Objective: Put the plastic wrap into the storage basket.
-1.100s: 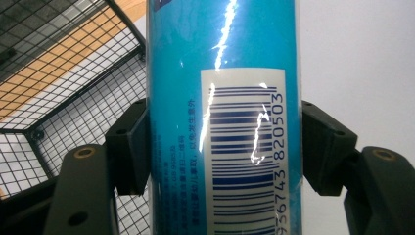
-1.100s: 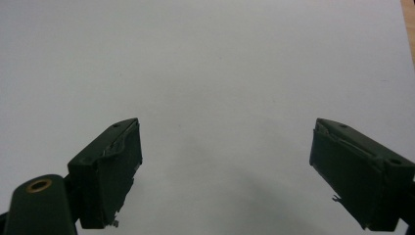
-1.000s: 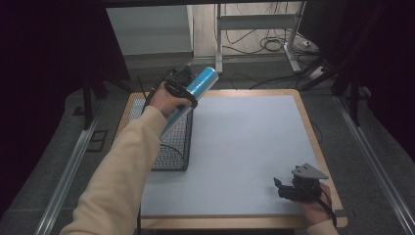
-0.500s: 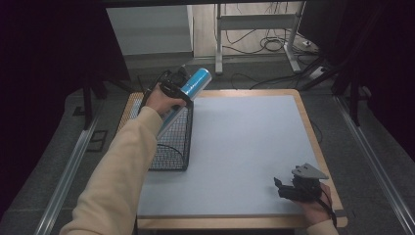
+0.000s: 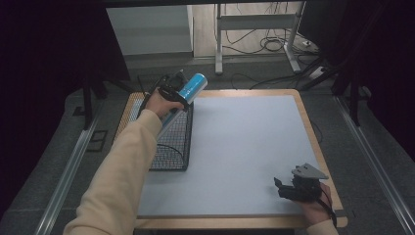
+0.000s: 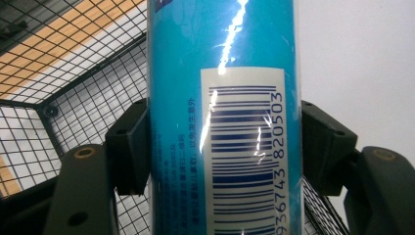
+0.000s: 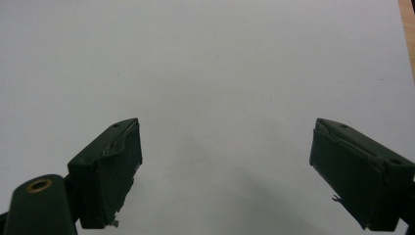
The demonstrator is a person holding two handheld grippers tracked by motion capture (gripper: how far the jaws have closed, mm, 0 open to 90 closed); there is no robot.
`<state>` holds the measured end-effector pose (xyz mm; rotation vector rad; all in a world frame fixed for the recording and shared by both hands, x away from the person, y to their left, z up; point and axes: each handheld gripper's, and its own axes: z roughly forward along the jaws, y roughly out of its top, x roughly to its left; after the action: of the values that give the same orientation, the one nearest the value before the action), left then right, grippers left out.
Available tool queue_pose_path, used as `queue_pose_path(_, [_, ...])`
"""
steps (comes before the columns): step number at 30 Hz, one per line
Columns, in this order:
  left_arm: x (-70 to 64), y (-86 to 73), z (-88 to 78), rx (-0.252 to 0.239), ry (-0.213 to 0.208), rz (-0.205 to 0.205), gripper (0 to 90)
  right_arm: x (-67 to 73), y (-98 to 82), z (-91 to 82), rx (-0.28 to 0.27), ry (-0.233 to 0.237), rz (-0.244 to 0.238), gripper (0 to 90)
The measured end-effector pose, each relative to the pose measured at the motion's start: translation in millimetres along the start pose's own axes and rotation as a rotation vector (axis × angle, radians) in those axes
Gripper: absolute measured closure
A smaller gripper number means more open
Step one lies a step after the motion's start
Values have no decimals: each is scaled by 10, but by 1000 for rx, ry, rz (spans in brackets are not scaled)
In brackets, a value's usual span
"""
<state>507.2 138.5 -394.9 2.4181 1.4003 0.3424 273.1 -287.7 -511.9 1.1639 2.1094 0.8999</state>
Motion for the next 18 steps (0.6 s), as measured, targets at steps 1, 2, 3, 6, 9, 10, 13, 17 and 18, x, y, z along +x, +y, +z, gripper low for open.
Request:
queue_pose_path(1, [4,0,17,2,4,-1,316,-1,-1,1,-1,0,0,124])
queue_pose_path(2, [9,0,33,1,4,-1,316,-2,-1,1,-1,0,0,123])
queue_pose_path(3, [15,0,48,6,5,-2,316,-2,-1,1,-2,0,2,123])
queue_pose_path(6, [41,3,80,9,12,-4,315,-3,-3,2,-2,-1,2,124])
queue_pose_path(9, [52,0,119,14,27,-7,315,-2,-3,2,-2,-1,0,123])
queue_pose_path(10, [57,-1,128,16,30,-7,315,0,-3,3,-2,0,0,123])
queue_pose_path(13, [75,-9,161,25,42,-9,315,4,-2,2,0,0,-1,124])
queue_pose_path(17, [89,-19,213,31,57,-12,315,7,-4,3,0,2,-2,123])
queue_pose_path(18, [90,-18,231,36,64,-11,315,8,-4,4,1,2,-3,123])
